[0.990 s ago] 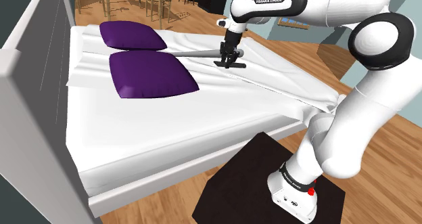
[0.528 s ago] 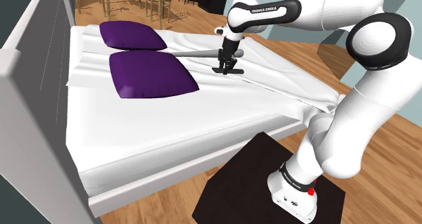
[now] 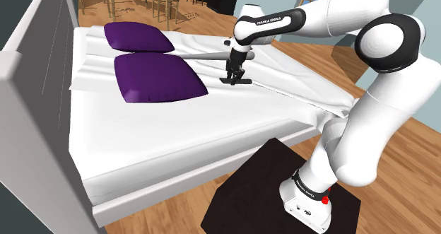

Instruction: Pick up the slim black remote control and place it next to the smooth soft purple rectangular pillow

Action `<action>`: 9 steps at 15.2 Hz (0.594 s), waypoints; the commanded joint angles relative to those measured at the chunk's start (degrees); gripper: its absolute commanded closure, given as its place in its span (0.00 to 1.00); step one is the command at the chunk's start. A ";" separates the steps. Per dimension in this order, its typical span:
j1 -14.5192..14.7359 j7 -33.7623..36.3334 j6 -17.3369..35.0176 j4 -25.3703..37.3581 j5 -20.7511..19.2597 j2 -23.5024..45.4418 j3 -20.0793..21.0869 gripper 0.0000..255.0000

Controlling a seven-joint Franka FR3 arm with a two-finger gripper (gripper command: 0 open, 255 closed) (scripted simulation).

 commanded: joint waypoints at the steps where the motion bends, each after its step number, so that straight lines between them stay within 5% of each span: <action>1: 0.02 -0.14 1.62 -1.20 0.34 0.47 0.06 1.00; 9: -0.37 -1.82 7.33 -4.28 2.67 3.70 0.27 1.00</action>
